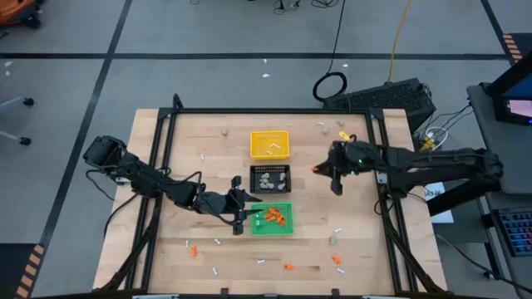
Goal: Sort Halloween decoration
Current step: Put the orange skeleton toy into the green basket
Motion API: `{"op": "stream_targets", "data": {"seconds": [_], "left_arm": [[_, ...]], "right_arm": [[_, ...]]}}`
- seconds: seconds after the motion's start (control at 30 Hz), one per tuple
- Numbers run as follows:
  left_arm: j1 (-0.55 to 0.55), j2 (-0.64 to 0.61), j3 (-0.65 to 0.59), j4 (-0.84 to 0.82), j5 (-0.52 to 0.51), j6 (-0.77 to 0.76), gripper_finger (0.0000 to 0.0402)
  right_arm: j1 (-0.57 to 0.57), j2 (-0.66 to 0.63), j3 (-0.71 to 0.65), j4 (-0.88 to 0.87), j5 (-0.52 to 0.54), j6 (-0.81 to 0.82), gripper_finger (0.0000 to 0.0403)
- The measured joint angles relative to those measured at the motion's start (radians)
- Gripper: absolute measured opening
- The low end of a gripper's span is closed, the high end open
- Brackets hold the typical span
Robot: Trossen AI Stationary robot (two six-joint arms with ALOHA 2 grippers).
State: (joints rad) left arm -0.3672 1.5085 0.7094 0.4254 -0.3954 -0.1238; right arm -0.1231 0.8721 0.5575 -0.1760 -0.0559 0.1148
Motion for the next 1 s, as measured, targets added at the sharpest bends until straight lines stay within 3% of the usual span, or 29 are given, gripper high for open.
{"op": "stream_targets", "data": {"seconds": [0.23, 0.47, 1.0], "left_arm": [[0.000, 0.000, 0.000, 0.016, -0.004, -0.002, 0.0134], [0.000, 0.000, 0.000, 0.016, -0.011, -0.112, 0.0134], [0.001, 0.000, 0.000, 0.015, -0.166, -0.238, 0.0134]], "right_arm": [[0.096, -0.014, -0.183, 0.367, 0.007, 0.023, 0.0017], [0.158, 0.000, -0.340, 0.733, 0.058, 0.002, 0.0017], [0.277, 0.001, -0.379, 0.817, 0.059, 0.005, 0.0017]]}}
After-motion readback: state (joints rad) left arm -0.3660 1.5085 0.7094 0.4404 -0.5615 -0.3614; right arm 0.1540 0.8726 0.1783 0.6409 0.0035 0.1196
